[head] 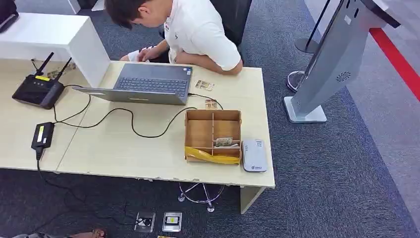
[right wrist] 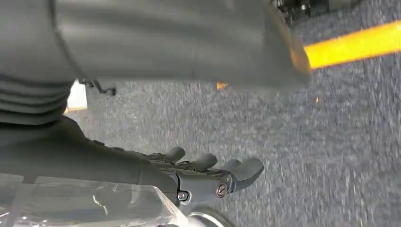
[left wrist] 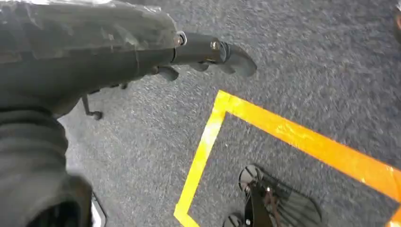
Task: Pass the card to the sensor for recognition and then transmit it.
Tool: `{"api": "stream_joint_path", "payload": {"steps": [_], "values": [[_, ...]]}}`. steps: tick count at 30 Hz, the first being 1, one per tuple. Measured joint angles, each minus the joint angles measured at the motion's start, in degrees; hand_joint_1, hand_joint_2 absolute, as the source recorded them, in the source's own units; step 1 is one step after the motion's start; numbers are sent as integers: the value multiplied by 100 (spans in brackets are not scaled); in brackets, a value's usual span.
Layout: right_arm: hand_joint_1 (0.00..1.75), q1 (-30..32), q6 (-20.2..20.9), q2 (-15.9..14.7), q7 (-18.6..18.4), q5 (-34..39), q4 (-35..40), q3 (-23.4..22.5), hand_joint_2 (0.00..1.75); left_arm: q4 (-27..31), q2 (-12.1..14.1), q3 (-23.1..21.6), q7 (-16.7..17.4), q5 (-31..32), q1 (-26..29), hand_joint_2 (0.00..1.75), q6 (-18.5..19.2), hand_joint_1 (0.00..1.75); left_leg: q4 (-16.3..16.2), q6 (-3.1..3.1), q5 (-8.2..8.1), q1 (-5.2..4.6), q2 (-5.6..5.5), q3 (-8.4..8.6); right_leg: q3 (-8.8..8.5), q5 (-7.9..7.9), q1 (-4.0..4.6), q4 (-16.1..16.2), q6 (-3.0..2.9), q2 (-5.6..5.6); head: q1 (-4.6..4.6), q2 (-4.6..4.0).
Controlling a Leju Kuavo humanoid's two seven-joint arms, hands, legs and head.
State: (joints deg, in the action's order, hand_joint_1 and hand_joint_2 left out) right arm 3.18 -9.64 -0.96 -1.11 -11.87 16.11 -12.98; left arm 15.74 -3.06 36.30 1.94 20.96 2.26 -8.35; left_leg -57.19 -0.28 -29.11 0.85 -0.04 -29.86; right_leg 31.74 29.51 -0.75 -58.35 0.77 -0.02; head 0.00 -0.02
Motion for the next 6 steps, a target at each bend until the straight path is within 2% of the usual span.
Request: {"api": "stream_joint_path", "payload": {"steps": [2,3,6], "values": [[0,54,135,0,11,168,39,98,0,59,15,-307,-20,-283,67,0,102,0,0,0,0,0,0,0,0,0,0,0,0,0,0,0],[0,76,196,2,13,242,50,142,175,83,15,-443,-28,-414,95,0,150,0,0,0,0,0,0,0,0,0,0,0,0,0,2,0],[0,152,361,11,33,439,101,256,175,146,37,-835,-63,-782,179,0,293,0,0,0,0,0,0,0,0,0,0,0,0,0,2,0]]}}
